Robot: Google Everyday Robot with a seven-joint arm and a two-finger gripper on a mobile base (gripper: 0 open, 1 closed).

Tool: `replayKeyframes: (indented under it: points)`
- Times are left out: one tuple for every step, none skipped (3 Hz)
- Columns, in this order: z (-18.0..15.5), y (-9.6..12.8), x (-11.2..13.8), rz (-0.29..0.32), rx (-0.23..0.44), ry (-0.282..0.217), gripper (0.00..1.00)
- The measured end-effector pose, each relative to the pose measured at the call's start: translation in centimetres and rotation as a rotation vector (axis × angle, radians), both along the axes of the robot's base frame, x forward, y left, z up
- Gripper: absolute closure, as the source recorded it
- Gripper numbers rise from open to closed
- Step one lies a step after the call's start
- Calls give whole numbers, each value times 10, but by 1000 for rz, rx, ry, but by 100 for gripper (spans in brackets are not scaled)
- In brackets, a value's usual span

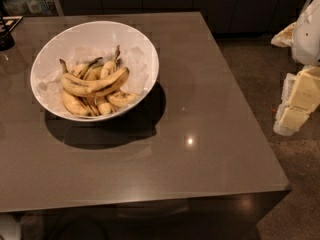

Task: Pick banana from white bowl

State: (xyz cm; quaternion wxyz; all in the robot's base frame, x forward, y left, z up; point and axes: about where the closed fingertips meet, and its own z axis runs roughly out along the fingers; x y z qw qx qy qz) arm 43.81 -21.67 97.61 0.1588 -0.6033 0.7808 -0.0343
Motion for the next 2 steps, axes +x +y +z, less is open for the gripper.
replayKeyframes:
  points:
    - [5, 7, 2, 9, -5, -7, 0]
    - [11, 33, 9, 61, -23, 1, 0]
